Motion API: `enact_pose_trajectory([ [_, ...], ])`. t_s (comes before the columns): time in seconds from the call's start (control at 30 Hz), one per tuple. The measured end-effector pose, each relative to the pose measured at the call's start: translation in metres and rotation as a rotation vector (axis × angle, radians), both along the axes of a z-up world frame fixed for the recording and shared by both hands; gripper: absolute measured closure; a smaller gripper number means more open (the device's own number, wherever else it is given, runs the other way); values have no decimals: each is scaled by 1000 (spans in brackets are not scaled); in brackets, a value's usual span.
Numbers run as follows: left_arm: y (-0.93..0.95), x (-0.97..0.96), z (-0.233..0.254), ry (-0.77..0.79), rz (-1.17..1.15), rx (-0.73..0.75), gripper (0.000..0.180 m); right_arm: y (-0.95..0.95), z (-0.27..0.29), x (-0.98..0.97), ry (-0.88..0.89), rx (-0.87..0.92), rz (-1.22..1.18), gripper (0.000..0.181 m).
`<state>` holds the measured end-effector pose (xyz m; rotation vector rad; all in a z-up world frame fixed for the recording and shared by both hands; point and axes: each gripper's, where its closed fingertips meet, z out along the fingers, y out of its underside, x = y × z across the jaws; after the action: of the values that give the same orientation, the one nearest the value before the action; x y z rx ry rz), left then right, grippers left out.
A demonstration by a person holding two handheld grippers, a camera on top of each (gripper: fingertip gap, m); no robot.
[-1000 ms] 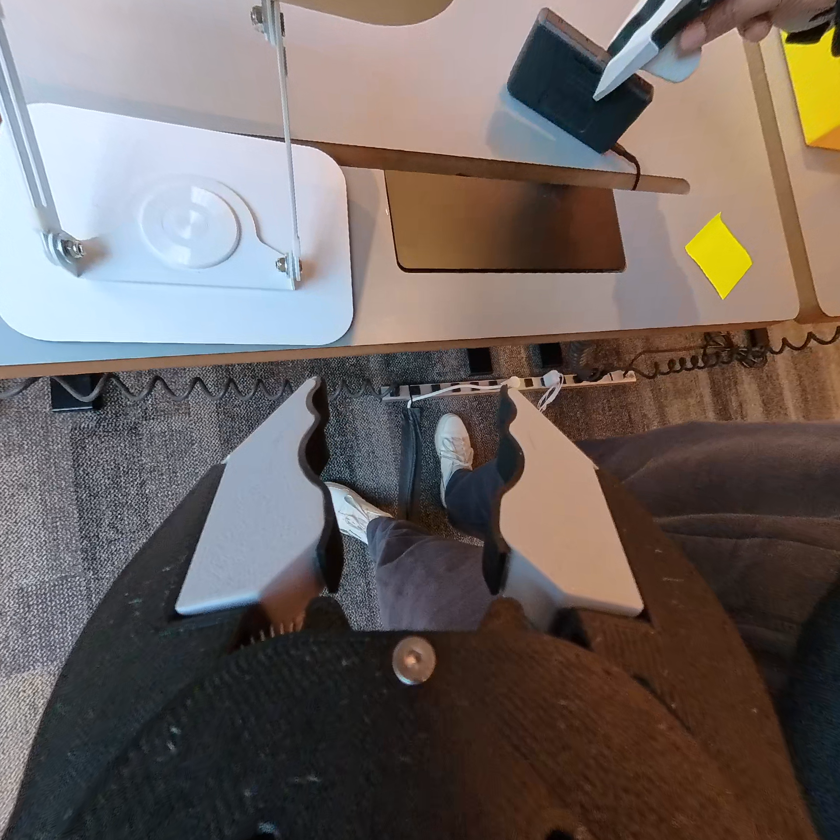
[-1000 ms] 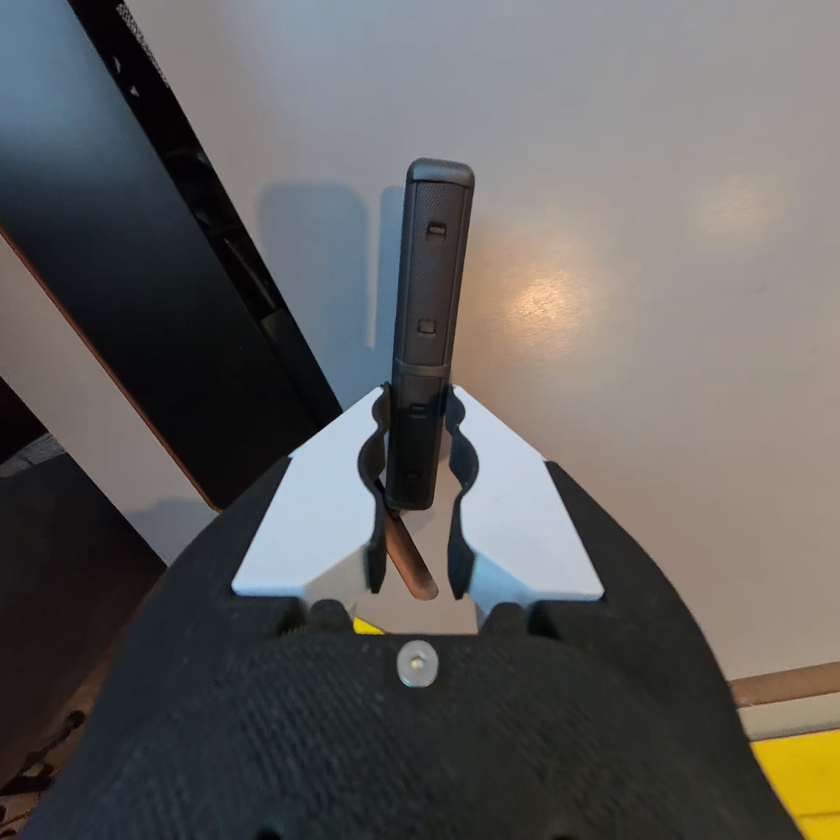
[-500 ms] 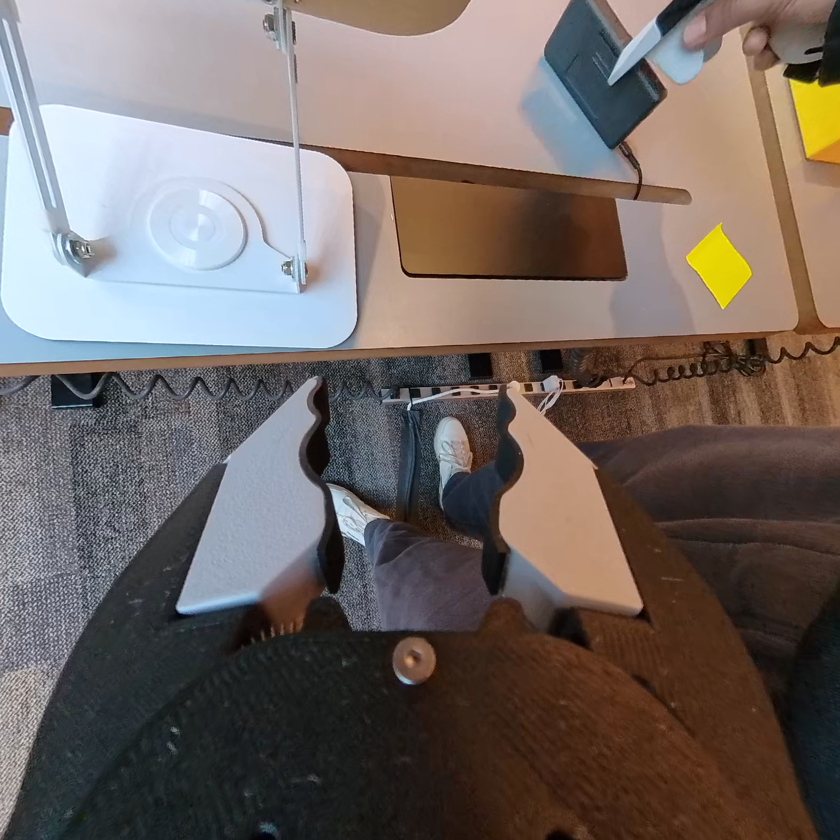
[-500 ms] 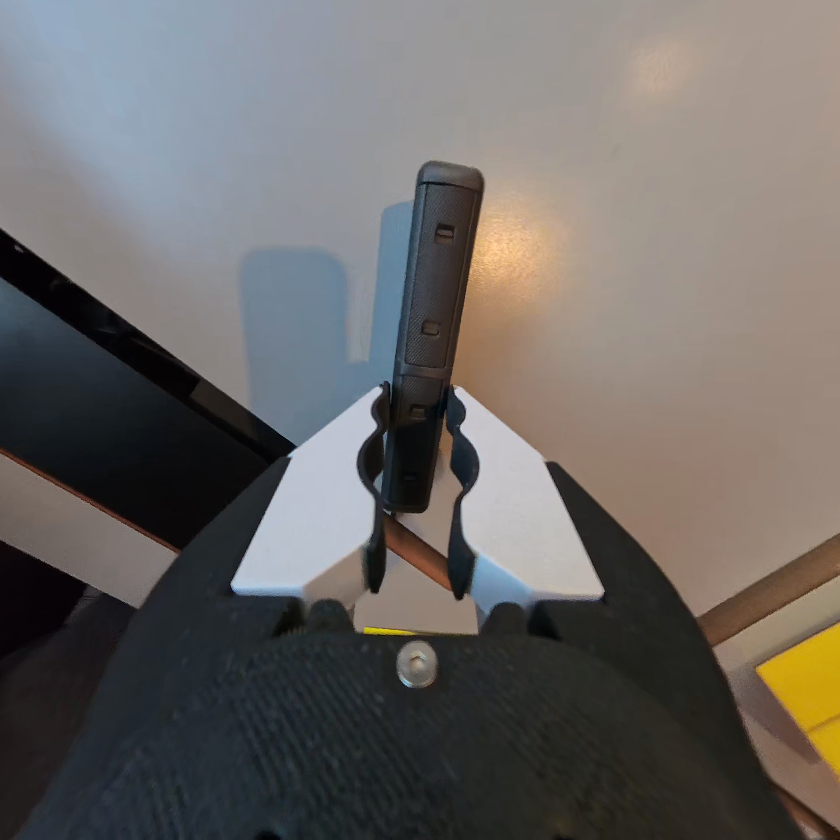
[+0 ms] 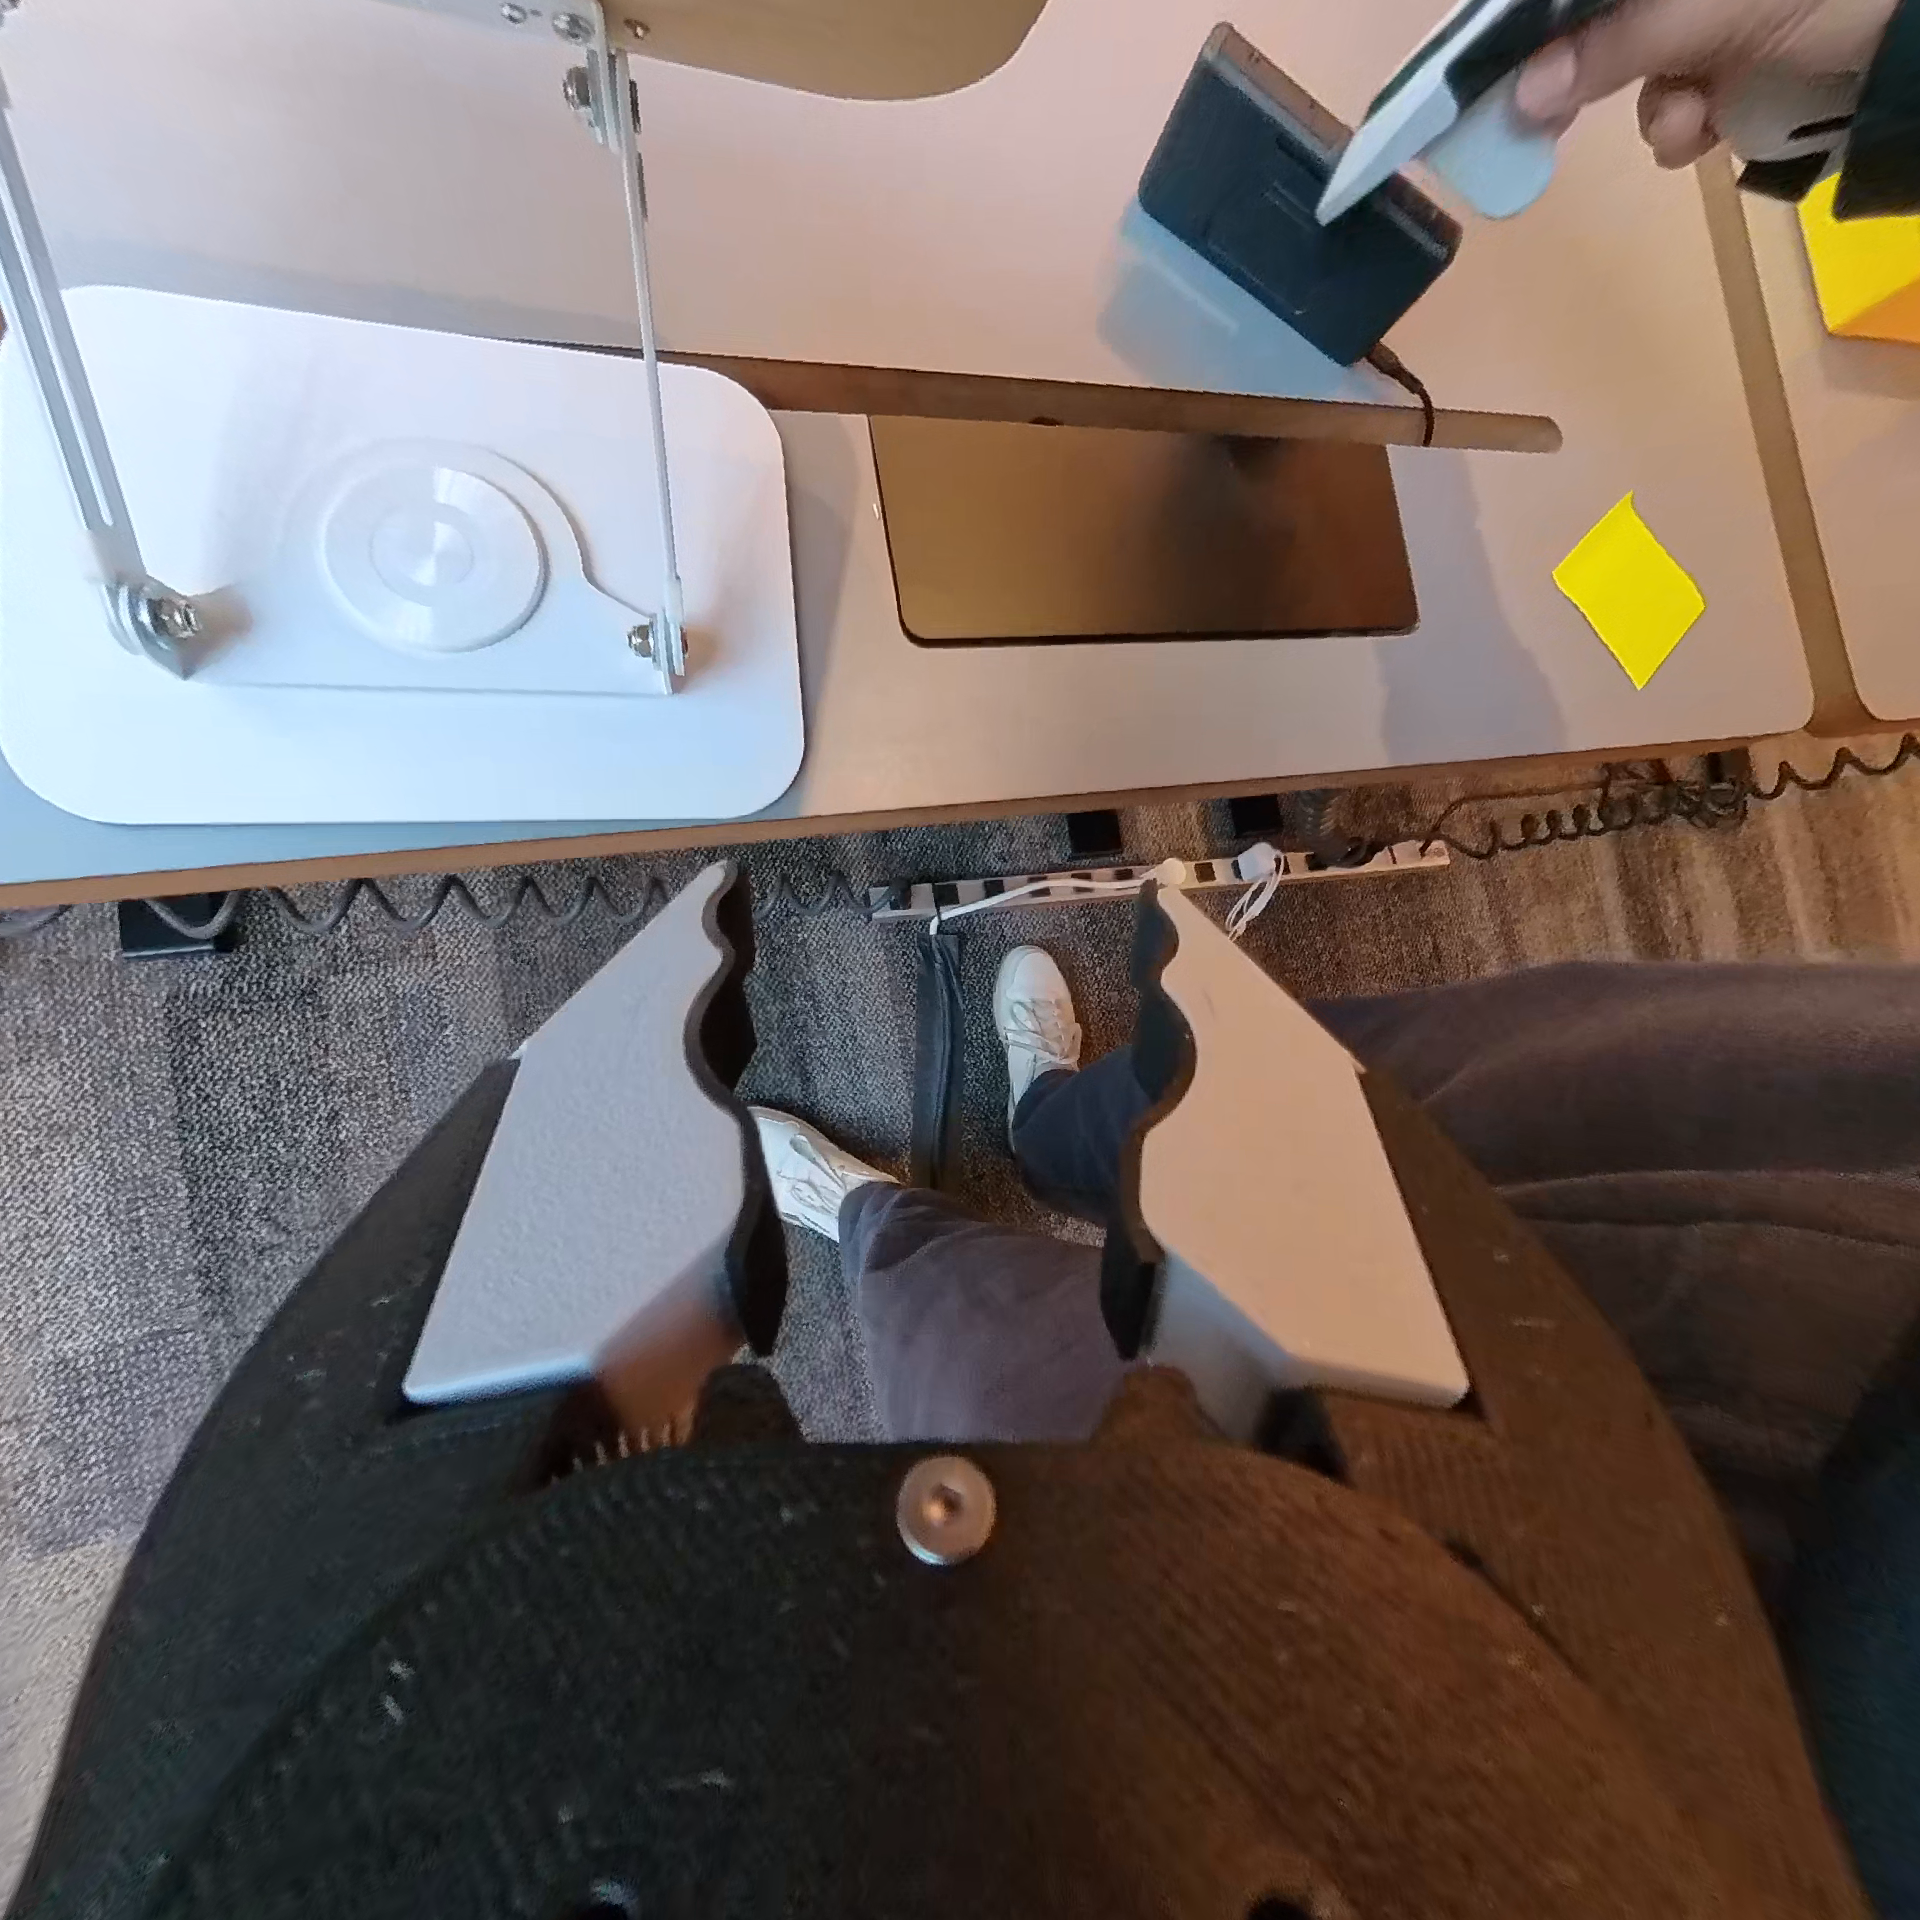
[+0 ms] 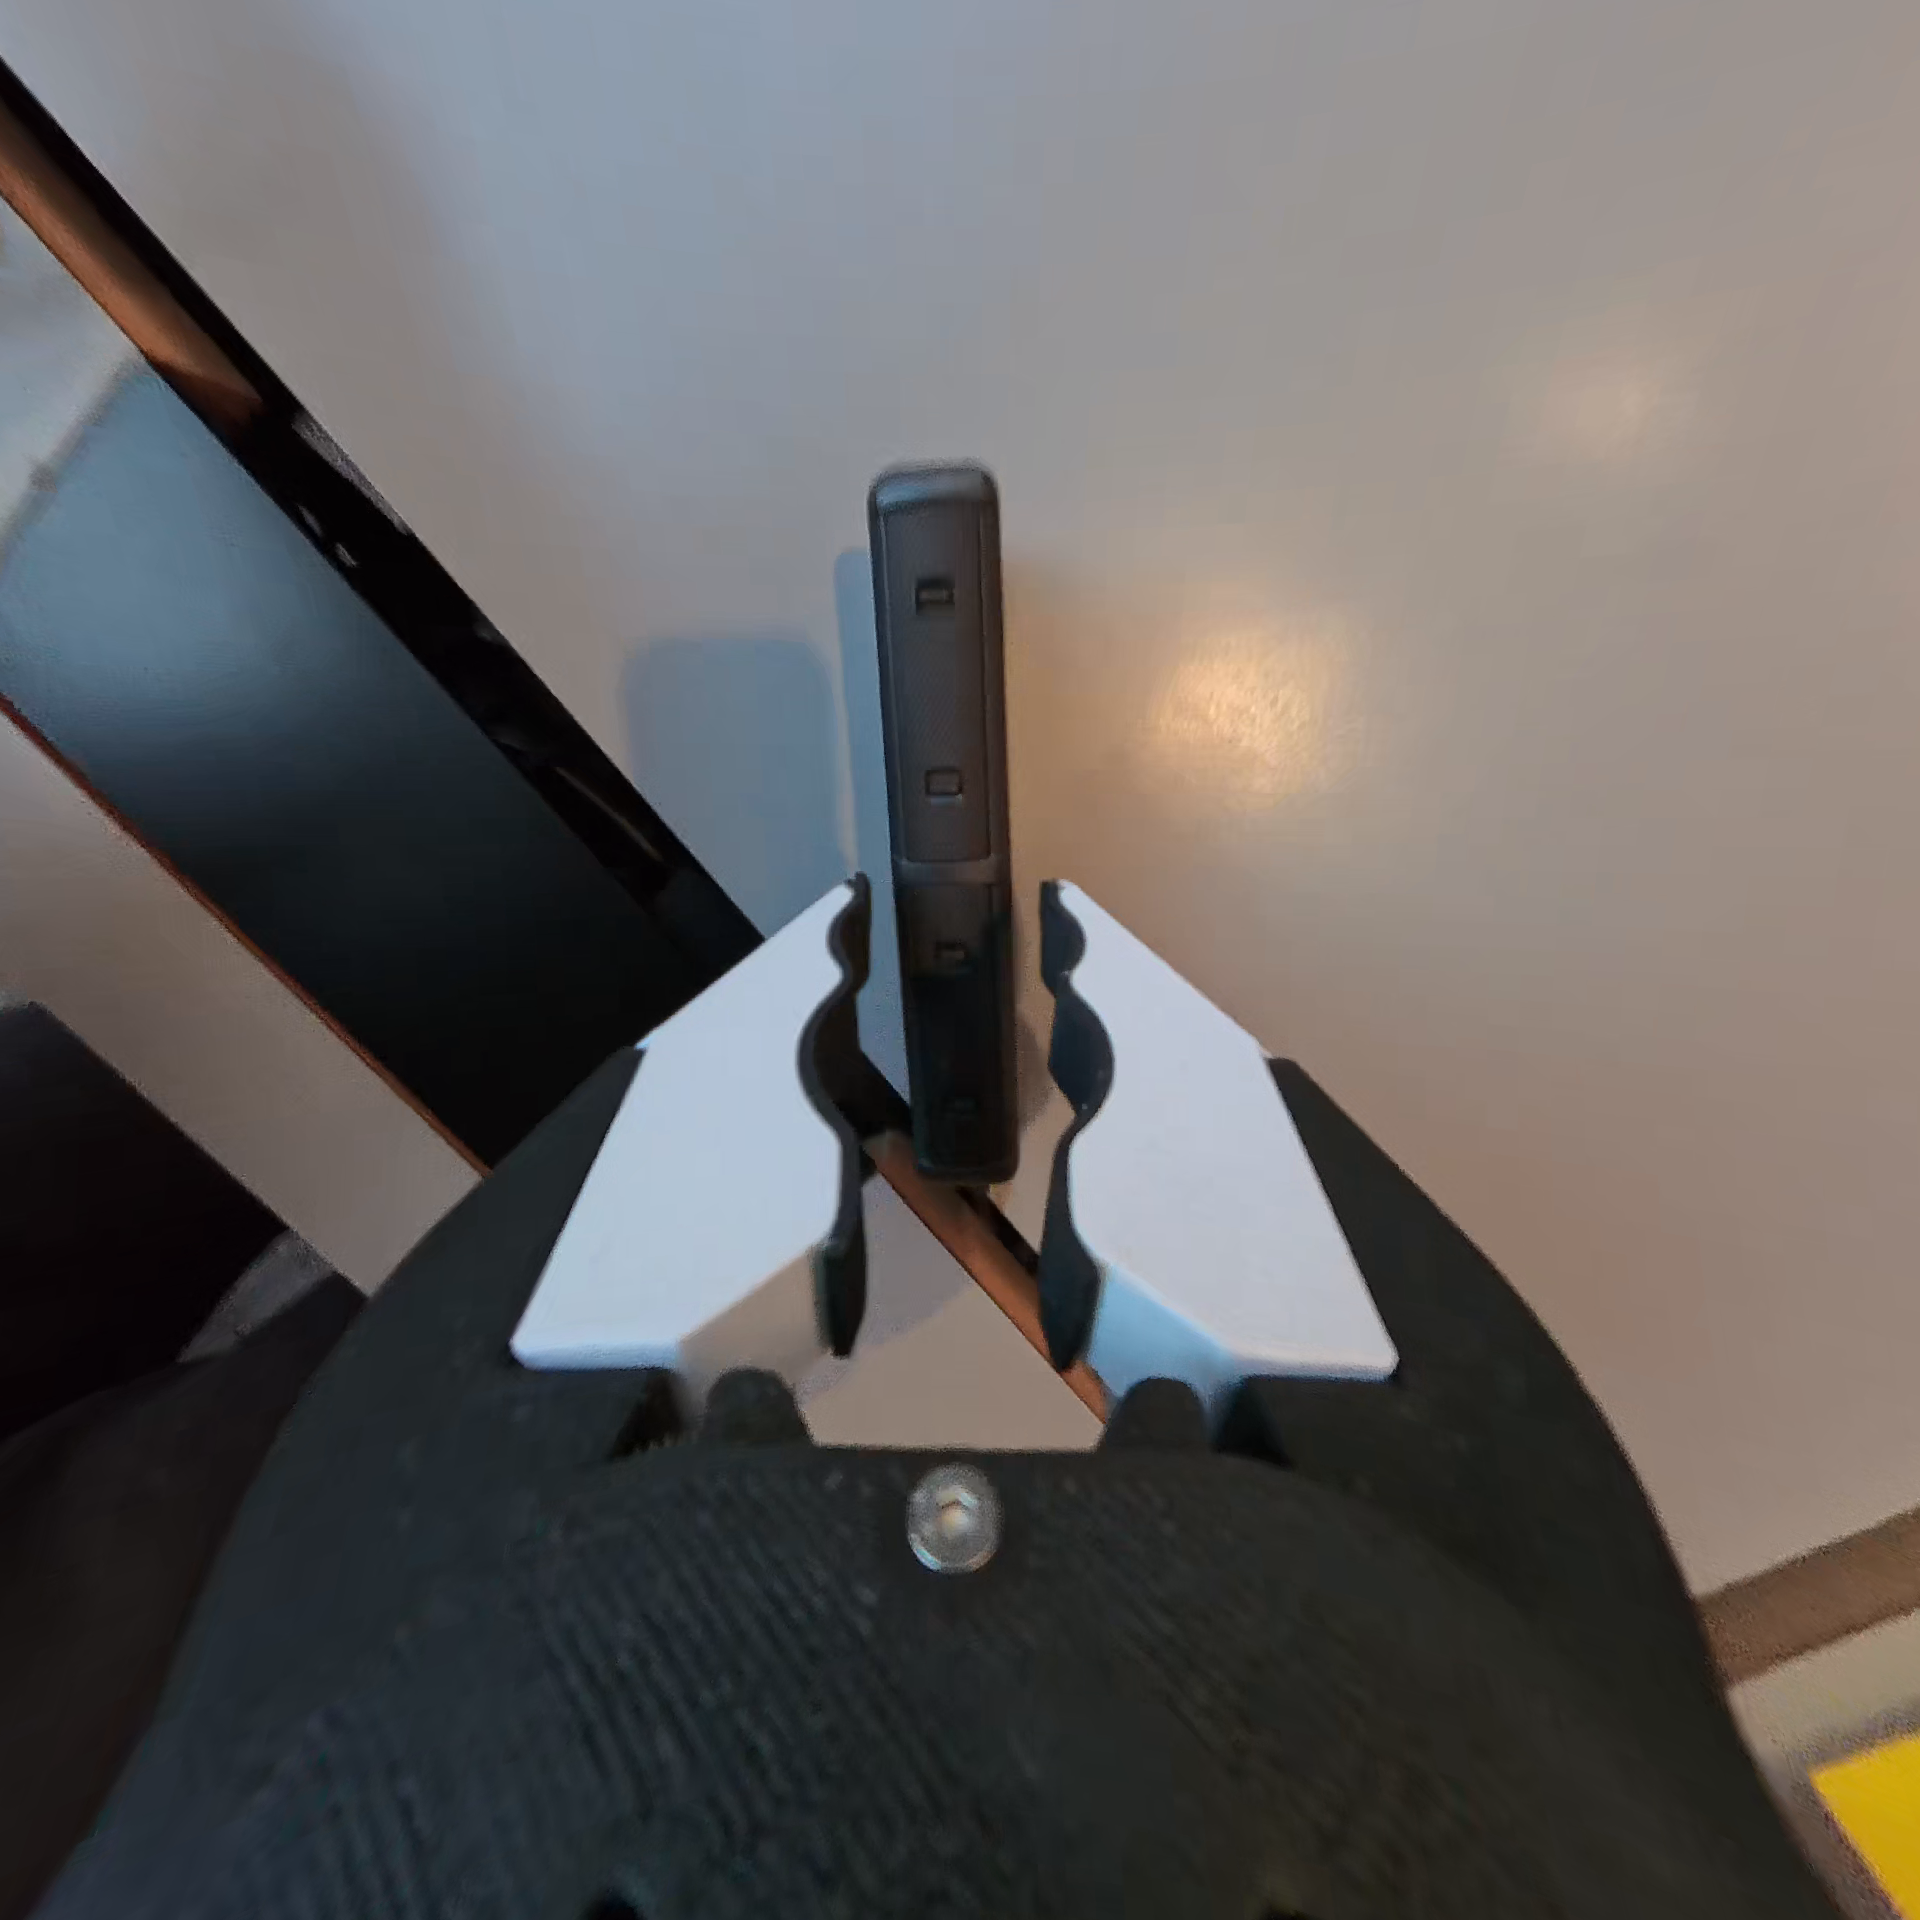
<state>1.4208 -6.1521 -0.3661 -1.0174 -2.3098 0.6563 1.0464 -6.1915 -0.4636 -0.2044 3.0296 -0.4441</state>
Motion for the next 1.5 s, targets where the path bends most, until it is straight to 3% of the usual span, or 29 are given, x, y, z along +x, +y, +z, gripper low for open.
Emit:
enact_pose_trajectory([
  [0.17, 1, 1, 4, -90, -16, -24, 107, -17, 58, 17, -85, -291, 12, 134],
  [0.33, 1, 34, 13, -217, 55, -100, 107, 4, 97, 73, -130, -501, 113, 136],
  [0.57, -27, 114, 8, -150, 220, -85, 107, 74, 91, 184, -61, -500, 189, 144],
  [0.63, -59, 160, 10, -143, 301, -117, 107, 99, 70, 211, 28, -423, 174, 150],
  [0.77, -117, 283, 19, 26, 468, -137, 107, 134, 45, 275, 160, -272, 84, 157],
  [0.9, -142, 426, 13, 67, 555, -118, 108, 107, 67, 381, 205, -280, 125, 159],
  [1.03, -157, 545, 55, 138, 661, -154, 110, 25, 98, 506, 208, -358, 319, 159],
  [1.13, -172, 641, 62, -4, 806, -204, 122, -54, 122, 594, 219, -500, 445, 181],
  [1.2, -183, 695, 68, -55, 893, -252, 127, -104, 128, 653, 203, -568, 520, 181],
  [1.27, -194, 736, 72, -59, 954, -277, 146, -154, 128, 712, 176, -606, 573, 181],
  [1.33, -207, 772, 68, -49, 988, -273, 180, -205, 126, 768, 138, -627, 580, 181],
  [1.5, -259, 873, 31, -227, 1019, -261, 180, -336, 94, 908, -24, -629, 576, 177],
])
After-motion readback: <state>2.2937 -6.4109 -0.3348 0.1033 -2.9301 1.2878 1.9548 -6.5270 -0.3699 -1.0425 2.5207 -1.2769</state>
